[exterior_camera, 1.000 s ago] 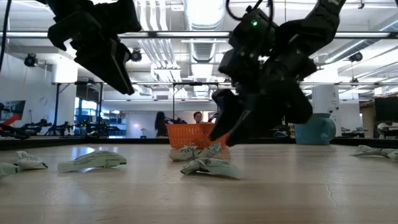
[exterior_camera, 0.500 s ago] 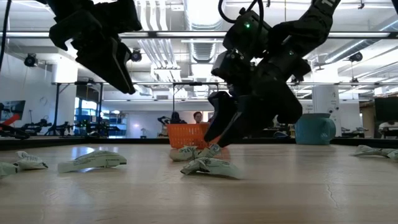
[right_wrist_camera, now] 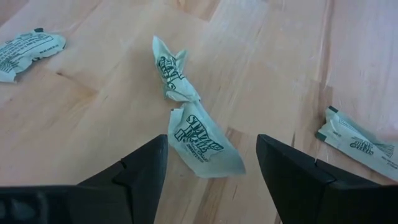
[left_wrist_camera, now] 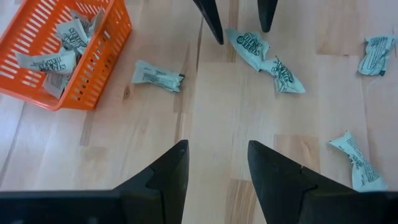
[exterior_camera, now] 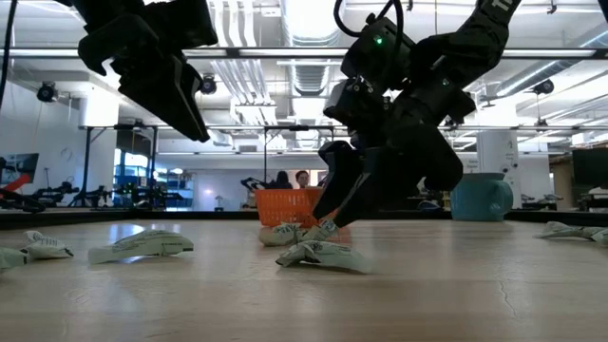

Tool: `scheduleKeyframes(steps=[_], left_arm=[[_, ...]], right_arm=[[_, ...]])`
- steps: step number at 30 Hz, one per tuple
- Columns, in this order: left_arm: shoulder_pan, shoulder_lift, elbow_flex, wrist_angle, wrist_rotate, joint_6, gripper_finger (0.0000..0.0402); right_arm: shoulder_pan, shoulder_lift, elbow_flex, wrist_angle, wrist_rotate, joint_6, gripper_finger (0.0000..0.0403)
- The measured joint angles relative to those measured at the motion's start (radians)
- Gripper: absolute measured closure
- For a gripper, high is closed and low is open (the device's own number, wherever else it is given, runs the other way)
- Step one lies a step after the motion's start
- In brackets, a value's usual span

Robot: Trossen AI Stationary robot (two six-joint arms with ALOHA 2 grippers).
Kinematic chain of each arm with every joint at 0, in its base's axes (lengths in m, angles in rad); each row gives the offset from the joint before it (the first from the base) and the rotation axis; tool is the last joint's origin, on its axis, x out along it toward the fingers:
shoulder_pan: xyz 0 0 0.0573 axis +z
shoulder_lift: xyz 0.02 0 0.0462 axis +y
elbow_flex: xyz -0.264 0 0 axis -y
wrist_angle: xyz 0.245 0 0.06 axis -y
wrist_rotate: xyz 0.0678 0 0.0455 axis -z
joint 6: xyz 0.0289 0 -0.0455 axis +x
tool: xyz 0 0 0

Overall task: Pick and place items into bin
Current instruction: Put the stevia packet into the orange bin

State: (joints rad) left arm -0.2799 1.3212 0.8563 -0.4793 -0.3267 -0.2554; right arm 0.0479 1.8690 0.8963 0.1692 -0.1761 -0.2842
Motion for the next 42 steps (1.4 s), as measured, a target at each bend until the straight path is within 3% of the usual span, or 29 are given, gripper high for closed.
scheduleKeyframes(steps=[19, 32, 42], left_arm=[[0.0, 0.0, 0.0, 0.0, -0.021, 0.0, 0.0253], [0.0, 0.0, 0.0, -0.001, -0.02, 0.0, 0.0253], [0.0, 0.001, -0.001, 0.0, -0.019, 0.0, 0.0253]], right_arm=[[0.0, 0.002, -0.001, 0.024, 0.0, 0.03, 0.017], [0.0, 0.078, 0.024, 0.045, -0.011, 0.018, 0.0171], [0.0, 0.068, 0.024, 0.004, -0.009, 0.015, 0.0209]])
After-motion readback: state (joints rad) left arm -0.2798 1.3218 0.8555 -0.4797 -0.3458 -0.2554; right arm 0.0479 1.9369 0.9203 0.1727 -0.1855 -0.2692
